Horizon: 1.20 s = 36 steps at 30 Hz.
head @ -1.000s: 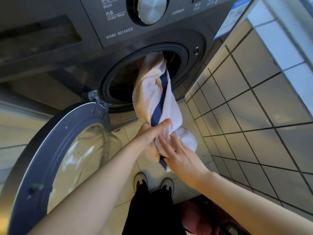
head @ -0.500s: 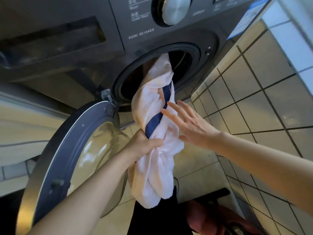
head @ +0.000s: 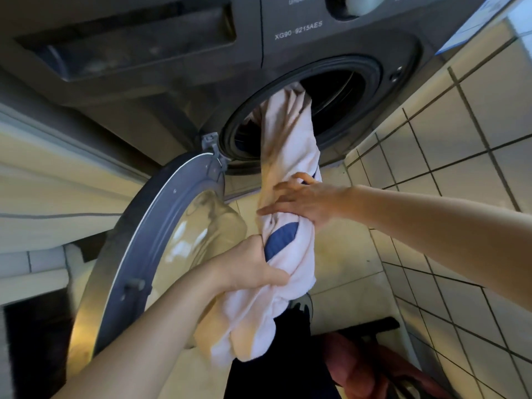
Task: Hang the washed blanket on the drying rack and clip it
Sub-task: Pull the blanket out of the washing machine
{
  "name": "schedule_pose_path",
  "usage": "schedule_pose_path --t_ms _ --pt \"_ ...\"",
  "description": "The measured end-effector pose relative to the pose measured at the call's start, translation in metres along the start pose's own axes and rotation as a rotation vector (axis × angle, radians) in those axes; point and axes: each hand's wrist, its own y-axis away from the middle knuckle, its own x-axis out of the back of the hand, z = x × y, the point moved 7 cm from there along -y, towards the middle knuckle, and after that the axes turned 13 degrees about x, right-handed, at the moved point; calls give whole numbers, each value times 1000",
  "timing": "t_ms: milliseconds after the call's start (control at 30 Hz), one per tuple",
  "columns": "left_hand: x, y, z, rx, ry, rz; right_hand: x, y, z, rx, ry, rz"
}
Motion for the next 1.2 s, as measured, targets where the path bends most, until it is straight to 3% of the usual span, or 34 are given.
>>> schedule_pose_path --t_ms 167,300,500,667,800,1033,1133,1200 --pt "1 12 -18 -67 211 -35 -29 16 16 -91 44 -148" --pt "19 16 -32 -80 341 197 -43 37 26 -153 -46 -127" --pt "23 21 -32 -188 247 488 -32 70 22 -140 61 -134" --pt "10 31 -18 -325 5 620 -21 74 8 -397 150 -237" --pt "-6 29 -5 -294 -291 747 -9 81 -15 -560 11 -46" --pt "-24 -8 -8 -31 -496 715 6 93 -64 -564 -301 275" --pt "-29 -14 -7 -11 -462 696 4 97 -73 -566 -539 401" --pt "-26 -5 -3 -106 -336 829 4 96 -80 -506 -528 475"
